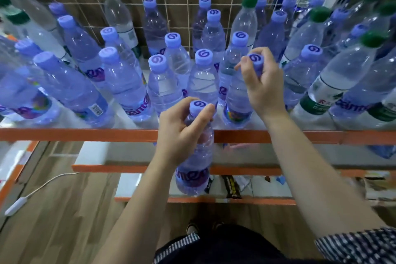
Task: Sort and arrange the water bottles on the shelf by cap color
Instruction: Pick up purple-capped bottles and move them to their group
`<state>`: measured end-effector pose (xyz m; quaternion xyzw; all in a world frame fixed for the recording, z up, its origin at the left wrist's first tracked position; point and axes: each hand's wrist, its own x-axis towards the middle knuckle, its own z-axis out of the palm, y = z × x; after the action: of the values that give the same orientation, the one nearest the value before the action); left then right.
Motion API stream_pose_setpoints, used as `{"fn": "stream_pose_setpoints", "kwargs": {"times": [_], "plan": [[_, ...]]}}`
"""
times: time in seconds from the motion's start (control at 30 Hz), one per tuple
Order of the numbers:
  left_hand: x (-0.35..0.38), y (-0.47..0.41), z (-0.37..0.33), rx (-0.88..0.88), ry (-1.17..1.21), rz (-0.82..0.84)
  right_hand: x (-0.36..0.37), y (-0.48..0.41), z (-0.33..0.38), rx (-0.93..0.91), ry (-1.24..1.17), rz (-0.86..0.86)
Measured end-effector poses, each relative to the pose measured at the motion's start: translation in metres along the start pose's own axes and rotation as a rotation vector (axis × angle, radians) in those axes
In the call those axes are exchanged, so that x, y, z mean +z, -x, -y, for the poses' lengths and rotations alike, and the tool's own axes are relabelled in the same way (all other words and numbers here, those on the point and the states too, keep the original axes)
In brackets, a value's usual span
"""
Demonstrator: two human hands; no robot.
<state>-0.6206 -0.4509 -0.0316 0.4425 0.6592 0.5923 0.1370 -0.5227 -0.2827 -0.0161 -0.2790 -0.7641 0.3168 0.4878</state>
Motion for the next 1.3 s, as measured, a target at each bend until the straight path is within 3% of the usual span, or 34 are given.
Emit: {"fn": "stream_pose_setpoints", "kwargs": {"times": [0.23, 0.57, 0.83, 1.0, 1.3], "plan": [[0.006, -0.002, -0.005, 0.027, 0.015, -0.016, -0.02, -0.002, 0.012, -0.061, 0.051, -0.028], [-0.018, 0.013, 0.005, 0.019, 0.02, -0.151, -0.008, 0.024, 0.053, -0.38, 0.05, 0.012], [-0.085, 0.031, 0.02, -0.026, -0.035, -0.329, 0.072, 0.062, 0.072, -0.234, -0.177, 0.292], [-0.148, 0.028, 0.036, -0.013, -0.06, -0.385, 0.145, 0.081, 0.08, -0.144, -0.18, 0.434], [-0.277, -0.008, 0.072, 0.048, -0.09, -0.376, 0.259, 0.115, 0.1, 0.047, -0.016, 0.448]]}}
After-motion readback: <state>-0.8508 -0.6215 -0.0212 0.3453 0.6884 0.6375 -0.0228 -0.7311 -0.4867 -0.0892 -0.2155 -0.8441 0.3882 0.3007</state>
